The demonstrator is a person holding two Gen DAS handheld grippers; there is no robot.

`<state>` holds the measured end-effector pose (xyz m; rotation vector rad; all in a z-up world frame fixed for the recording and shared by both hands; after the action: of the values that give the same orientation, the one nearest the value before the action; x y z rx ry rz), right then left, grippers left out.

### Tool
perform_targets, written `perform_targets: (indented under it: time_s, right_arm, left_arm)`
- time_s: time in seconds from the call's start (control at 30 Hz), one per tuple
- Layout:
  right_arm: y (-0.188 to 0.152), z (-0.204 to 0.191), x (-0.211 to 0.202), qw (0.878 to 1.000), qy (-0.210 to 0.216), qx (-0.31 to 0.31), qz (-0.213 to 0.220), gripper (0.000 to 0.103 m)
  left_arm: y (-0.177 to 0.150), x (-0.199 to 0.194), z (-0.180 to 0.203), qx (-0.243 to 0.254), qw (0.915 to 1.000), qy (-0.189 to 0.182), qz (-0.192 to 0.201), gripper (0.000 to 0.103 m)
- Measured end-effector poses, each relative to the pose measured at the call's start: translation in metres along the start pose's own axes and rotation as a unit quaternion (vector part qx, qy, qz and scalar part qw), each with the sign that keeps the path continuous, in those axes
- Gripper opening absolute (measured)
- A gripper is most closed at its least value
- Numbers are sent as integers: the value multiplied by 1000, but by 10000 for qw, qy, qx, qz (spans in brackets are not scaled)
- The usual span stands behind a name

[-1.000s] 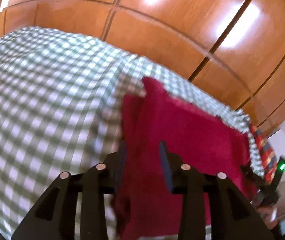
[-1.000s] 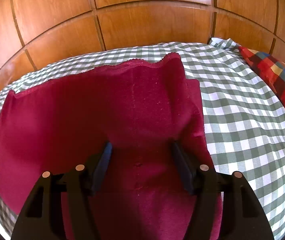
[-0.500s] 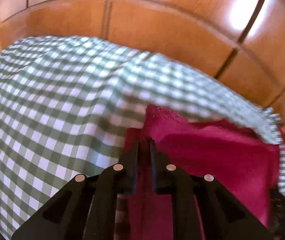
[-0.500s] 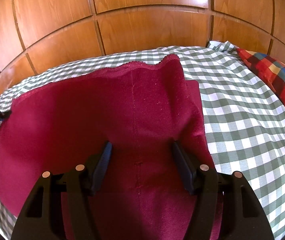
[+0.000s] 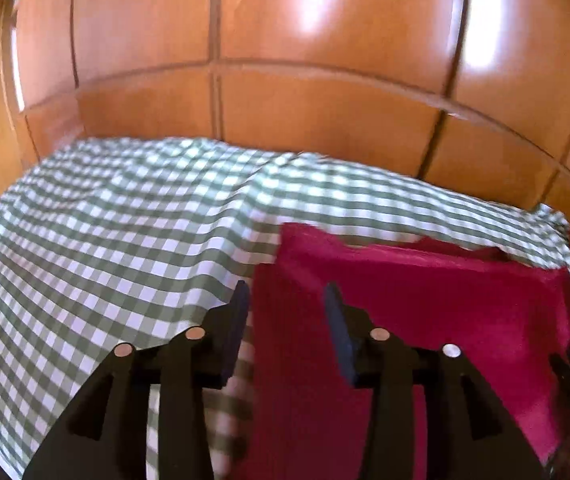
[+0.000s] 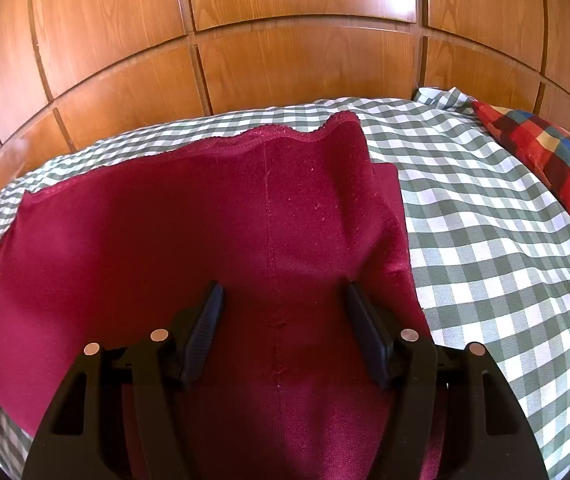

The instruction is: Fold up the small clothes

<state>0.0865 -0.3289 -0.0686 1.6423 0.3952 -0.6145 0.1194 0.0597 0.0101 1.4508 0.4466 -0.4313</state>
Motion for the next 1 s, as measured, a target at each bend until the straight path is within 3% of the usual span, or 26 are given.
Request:
perform_targets:
  time_s: [0.23, 0.4, 1.0]
  right_arm:
    - [-1, -1, 0, 10000, -18, -11, 11, 62]
    - [-1, -1, 0, 10000, -18, -12, 13, 62]
    - [5, 0, -1, 9998, 40, -38, -172, 62]
  left_arm:
    - [-22, -34, 32, 325, 9982, -486, 116, 50]
    - [-36, -44, 44, 432, 9971, -618, 45, 53]
    - [-73, -26, 43, 412, 9961, -538, -564, 57]
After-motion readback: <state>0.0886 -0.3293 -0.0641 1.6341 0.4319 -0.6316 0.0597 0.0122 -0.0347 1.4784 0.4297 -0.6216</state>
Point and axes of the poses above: each gripper's, at about its wrist camera, not at the fingertips, and x roughly the way its jaws point, z to its right, y to its top, the point moved 1 cm from there along x, roughly the way its jaws point, and after that the axes turned 10 degrees about z, right-handed, at the moved point
